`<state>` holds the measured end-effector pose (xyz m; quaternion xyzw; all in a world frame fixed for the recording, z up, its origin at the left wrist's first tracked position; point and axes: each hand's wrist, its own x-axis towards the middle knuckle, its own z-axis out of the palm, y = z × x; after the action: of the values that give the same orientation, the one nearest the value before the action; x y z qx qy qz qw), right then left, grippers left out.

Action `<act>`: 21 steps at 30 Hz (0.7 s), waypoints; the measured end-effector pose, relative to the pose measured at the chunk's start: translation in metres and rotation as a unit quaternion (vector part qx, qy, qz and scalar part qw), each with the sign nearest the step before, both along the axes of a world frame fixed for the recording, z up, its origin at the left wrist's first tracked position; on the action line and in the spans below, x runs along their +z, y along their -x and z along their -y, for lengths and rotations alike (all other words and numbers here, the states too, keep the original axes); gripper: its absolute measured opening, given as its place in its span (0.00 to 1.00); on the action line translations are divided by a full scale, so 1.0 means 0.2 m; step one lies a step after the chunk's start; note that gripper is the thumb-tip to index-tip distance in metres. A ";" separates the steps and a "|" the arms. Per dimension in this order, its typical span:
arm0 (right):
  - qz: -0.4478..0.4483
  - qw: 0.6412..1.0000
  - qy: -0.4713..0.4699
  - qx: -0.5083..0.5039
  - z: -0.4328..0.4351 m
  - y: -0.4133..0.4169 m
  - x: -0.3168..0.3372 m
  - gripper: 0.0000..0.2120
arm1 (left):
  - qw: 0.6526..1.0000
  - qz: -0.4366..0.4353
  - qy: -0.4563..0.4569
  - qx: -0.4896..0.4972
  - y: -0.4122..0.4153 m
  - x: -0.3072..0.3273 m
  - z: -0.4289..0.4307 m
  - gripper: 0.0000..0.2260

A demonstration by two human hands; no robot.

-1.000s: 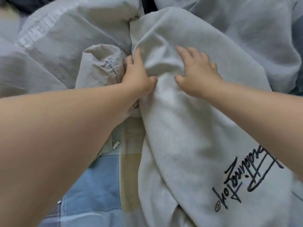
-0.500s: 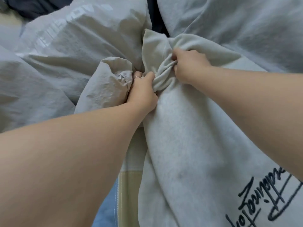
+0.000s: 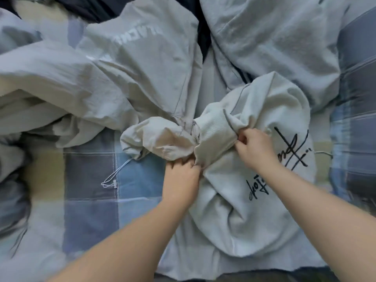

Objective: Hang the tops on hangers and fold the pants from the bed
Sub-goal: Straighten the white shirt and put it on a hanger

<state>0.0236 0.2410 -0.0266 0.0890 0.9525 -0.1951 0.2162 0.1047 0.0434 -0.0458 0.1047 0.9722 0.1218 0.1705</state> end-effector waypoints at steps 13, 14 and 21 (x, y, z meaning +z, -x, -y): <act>-0.007 0.979 0.119 -0.163 0.55 -0.90 1.23 0.13 | 0.996 0.037 -0.087 0.001 -0.58 1.18 0.60 0.06; -0.022 0.976 0.130 -0.171 0.61 -0.91 1.33 0.12 | 0.994 0.032 -0.100 0.019 -0.60 1.27 0.66 0.06; -0.117 0.945 0.228 -0.203 0.98 -0.94 1.99 0.11 | 0.970 0.009 -0.215 0.114 -0.54 1.91 1.07 0.14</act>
<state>0.2123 0.0445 0.3720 0.2057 0.8630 -0.4556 0.0733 0.2119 -0.1705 0.3359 0.0259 0.9273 0.3472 0.1377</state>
